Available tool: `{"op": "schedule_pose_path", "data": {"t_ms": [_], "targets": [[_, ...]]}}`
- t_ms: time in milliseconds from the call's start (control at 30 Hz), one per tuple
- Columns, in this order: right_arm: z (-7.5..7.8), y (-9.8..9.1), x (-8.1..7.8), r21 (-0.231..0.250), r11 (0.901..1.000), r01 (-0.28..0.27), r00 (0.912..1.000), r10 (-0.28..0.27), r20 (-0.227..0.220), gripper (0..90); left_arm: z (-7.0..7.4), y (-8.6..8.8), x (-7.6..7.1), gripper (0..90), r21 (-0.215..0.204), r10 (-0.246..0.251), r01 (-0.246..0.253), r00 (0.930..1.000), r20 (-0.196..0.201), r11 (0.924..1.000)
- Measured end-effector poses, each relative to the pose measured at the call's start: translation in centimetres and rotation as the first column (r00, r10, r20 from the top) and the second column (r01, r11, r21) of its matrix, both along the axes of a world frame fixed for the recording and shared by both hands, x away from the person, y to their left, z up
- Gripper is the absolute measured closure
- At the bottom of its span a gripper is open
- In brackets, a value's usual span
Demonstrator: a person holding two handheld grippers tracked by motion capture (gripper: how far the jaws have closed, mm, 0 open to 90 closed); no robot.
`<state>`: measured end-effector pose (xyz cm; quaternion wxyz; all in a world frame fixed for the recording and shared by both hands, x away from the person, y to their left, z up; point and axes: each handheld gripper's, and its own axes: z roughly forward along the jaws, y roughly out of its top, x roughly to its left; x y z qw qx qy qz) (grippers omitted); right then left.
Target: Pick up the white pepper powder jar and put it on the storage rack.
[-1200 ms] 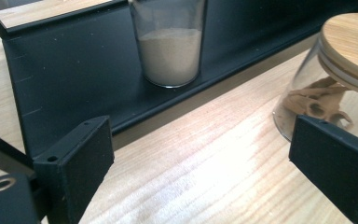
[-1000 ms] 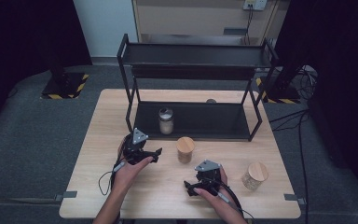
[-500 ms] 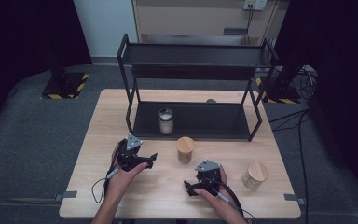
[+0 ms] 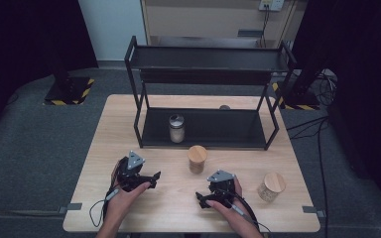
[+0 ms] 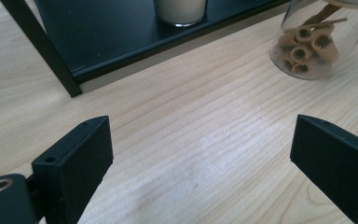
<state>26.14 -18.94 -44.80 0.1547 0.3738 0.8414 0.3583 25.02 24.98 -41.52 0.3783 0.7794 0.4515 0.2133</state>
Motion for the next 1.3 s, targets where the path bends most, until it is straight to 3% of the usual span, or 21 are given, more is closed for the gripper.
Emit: {"op": "schedule_pose_path", "data": {"t_ms": [833,1100,1300], "targets": [[0.1,0.1,-0.1,-0.002,1.0000,0.008,1.0000,-0.008,-0.002,0.7,-0.7,3.3,-2.4,4.4,-0.010,0.072,-0.072,0.9969,-0.031,0.9973],[0.1,0.1,-0.1,-0.001,1.0000,0.008,1.0000,-0.008,-0.002,0.6,-1.1,4.0,-2.7,4.4,0.004,0.104,-0.104,0.9927,-0.061,0.9946],[0.1,0.1,-0.1,0.000,1.0000,0.007,1.0000,-0.007,-0.003,0.5,-1.6,4.3,-2.7,4.3,0.039,0.118,-0.115,0.9891,-0.089,0.9927]]}}
